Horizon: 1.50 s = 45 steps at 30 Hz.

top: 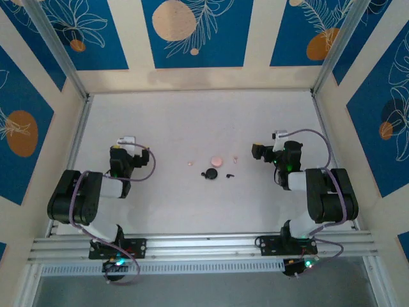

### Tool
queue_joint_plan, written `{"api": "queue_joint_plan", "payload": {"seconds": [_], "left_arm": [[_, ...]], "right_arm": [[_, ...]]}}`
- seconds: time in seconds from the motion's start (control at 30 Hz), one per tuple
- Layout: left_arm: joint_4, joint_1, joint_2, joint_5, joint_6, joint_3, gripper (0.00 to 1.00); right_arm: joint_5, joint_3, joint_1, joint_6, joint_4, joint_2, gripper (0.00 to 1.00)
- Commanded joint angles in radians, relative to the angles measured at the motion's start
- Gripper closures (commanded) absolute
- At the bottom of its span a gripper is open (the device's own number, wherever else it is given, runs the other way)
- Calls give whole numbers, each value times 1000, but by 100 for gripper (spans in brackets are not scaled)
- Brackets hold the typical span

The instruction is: Insert wireless bluetooth earbuds into charging case

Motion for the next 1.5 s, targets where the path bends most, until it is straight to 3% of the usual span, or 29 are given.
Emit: {"api": "queue_joint_plan", "payload": {"seconds": [0.0,1.27,1.47], "left_arm": [[-2,6,-9,23,11,20,0],[-4,12,-12,38,9,19,0],[-99,5,-94,81,34,39,5]], "right_arm": [[11,12,2,-21,11,-13,1],[-9,7,-8,-13,18,-16,1],[3,107,-8,7,-275,-145,1]]}}
